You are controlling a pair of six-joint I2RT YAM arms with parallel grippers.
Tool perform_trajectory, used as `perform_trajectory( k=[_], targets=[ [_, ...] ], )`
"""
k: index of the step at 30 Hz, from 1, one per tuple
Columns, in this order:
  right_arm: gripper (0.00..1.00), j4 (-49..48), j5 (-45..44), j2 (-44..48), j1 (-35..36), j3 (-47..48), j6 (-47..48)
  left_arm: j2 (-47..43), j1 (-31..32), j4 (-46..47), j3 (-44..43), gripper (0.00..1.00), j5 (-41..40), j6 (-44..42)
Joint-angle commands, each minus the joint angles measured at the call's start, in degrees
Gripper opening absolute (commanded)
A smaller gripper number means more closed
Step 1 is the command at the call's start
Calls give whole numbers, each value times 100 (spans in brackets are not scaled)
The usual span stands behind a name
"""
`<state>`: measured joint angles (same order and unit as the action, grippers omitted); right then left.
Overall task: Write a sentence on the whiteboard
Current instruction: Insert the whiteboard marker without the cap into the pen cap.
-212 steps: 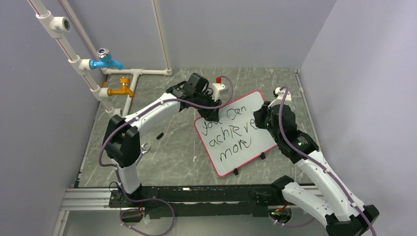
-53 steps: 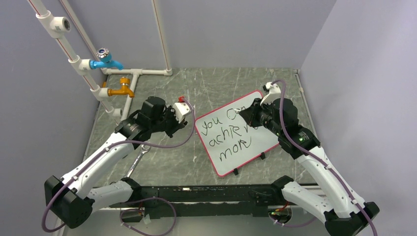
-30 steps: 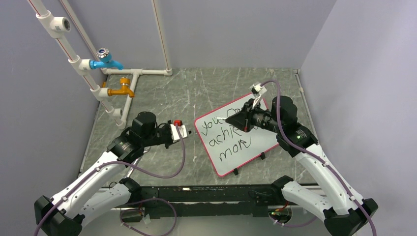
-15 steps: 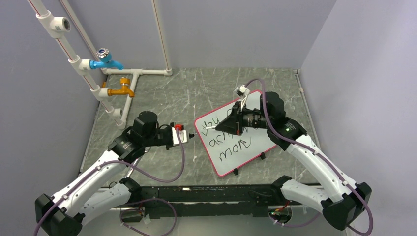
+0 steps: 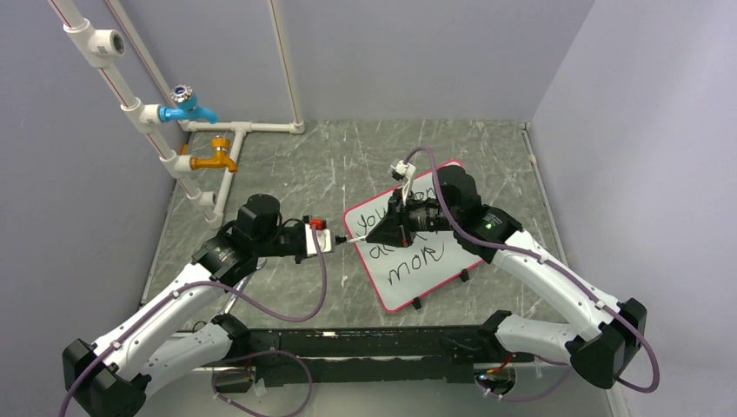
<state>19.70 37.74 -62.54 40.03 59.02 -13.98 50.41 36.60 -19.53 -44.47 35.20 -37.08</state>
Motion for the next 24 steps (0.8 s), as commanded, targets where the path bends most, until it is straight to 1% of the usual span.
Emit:
perform_trajectory(
  k=[1, 24],
  targets=[
    [0, -69, -243, -62, 63, 306, 185, -109, 29, 116, -10, 0, 226, -99],
    [0, -202, -421, -276, 253, 329, 147, -188, 25, 180, 0, 0, 340, 66]
  ],
)
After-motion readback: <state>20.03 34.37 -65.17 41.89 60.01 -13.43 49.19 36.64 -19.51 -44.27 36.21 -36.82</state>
